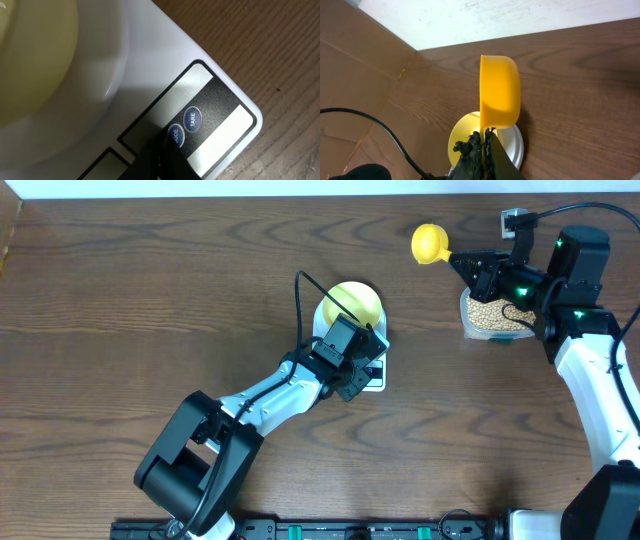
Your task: Scoop item into bowl and weigh 50g on scale
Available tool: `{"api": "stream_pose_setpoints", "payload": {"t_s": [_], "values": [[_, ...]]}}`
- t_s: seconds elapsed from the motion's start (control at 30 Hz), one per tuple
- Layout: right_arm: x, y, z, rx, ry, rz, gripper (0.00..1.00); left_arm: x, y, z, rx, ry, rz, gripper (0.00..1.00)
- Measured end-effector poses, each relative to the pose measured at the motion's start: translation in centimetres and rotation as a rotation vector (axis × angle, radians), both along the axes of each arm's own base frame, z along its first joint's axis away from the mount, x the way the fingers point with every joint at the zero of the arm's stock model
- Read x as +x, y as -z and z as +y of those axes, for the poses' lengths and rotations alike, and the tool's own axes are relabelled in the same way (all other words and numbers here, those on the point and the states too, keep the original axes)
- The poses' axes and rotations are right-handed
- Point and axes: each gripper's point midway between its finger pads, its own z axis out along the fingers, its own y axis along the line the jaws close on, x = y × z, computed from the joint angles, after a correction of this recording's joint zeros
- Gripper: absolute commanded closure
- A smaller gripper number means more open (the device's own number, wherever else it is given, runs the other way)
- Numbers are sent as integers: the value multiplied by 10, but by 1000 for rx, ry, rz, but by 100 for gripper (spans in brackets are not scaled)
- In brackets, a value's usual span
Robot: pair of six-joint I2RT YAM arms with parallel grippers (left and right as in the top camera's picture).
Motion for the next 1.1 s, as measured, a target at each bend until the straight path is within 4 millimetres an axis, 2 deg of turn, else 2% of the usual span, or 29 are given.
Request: {"api": "stream_pose_setpoints", "payload": {"t_s": [0.2,0.3,0.47,0.6,0.97,1.1], "values": [[0,0,0,0,0,0,99,3,-11,0,-22,-4,-39,92],[0,0,0,0,0,0,99,6,-35,-2,-59,-5,-89,92],[0,0,0,0,0,0,99,12,-88,-7,-143,-5,-202,92],[0,0,0,0,0,0,99,12,-108,-7,-174,-5,-243,92],[0,0,0,0,0,0,99,12,-113,-7,-183,-5,-254,92],[0,0,0,-1,0,-1,99,11,-106,-6,-170,-5,-238,92]]}}
